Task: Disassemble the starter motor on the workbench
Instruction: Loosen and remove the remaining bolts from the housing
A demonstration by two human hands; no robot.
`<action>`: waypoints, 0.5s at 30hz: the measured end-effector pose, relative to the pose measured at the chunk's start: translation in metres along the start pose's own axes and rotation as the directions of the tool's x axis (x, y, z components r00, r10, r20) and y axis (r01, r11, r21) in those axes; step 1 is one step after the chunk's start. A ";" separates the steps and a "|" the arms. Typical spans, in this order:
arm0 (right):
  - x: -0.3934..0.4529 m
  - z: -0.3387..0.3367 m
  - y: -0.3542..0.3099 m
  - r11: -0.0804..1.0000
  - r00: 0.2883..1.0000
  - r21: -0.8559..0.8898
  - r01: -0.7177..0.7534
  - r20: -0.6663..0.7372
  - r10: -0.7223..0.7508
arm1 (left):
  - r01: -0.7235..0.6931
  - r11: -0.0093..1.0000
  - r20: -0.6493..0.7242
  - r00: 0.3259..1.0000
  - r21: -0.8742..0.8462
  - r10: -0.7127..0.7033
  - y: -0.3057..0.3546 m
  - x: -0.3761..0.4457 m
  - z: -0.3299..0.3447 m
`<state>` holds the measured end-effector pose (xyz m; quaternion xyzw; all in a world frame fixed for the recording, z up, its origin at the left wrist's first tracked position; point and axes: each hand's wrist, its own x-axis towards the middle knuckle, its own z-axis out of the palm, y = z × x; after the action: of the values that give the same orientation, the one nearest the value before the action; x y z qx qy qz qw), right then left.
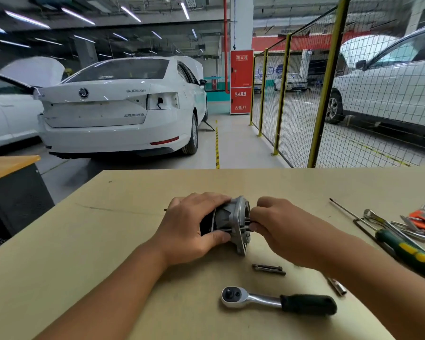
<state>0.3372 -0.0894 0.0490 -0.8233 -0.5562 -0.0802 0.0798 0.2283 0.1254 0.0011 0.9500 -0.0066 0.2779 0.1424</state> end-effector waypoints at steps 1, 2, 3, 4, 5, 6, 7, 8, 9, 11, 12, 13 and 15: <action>0.003 -0.002 -0.001 1.000 1.000 -0.015 0.001 0.016 0.000 | -0.002 1.000 -0.003 1.000 -0.002 0.002 -0.001 0.000 0.000; 0.005 -0.004 -0.003 0.999 1.000 -0.050 0.006 0.021 -0.005 | -0.004 1.000 -0.008 1.000 -0.001 0.004 -0.002 0.000 0.000; 0.007 -0.006 -0.004 0.994 1.000 -0.107 0.012 0.008 -0.011 | -0.006 1.000 -0.013 1.000 0.000 0.006 -0.002 0.000 0.001; 0.008 -0.008 -0.005 0.985 1.000 -0.174 0.019 -0.021 -0.023 | -0.006 1.000 -0.019 1.000 0.001 0.006 -0.003 0.000 0.002; 0.009 -0.009 -0.005 0.973 0.998 -0.229 0.018 -0.051 -0.031 | -0.004 1.000 -0.027 1.000 0.002 0.004 -0.003 0.000 0.002; 0.009 -0.011 -0.005 0.965 0.997 -0.260 0.014 -0.072 -0.034 | -0.002 1.000 -0.036 0.999 0.003 0.002 -0.003 0.000 0.003; 0.009 -0.012 -0.005 0.962 0.996 -0.272 0.011 -0.079 -0.034 | 0.000 1.000 -0.045 0.999 0.006 0.000 -0.003 0.000 0.004; 0.010 -0.012 -0.005 0.962 0.997 -0.271 0.012 -0.074 -0.034 | 0.002 1.000 -0.051 0.999 0.011 -0.002 -0.002 0.000 0.005; 0.011 -0.012 -0.004 0.964 0.998 -0.267 0.016 -0.059 -0.033 | 0.007 1.000 -0.054 0.999 0.016 -0.006 -0.002 0.000 0.005; 0.013 -0.012 -0.003 0.970 0.999 -0.241 0.020 -0.036 -0.030 | 0.020 0.999 -0.047 0.999 0.026 -0.019 -0.002 0.001 0.006; 0.013 -0.011 -0.002 0.975 0.999 -0.224 0.018 -0.032 -0.026 | 0.025 0.999 -0.044 0.999 0.031 -0.023 -0.002 0.001 0.006; 0.013 -0.010 0.000 0.978 0.999 -0.207 0.017 -0.026 -0.022 | 0.027 0.999 -0.043 0.999 0.036 -0.026 -0.001 0.001 0.006; 0.014 -0.008 0.003 0.988 1.000 -0.151 0.015 -0.007 -0.016 | 0.034 0.999 -0.038 0.999 0.038 -0.033 -0.001 0.002 0.004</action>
<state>0.3444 -0.0795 0.0597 -0.8223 -0.5547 -0.1259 0.0189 0.2321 0.1253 -0.0019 0.9471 0.0174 0.2934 0.1286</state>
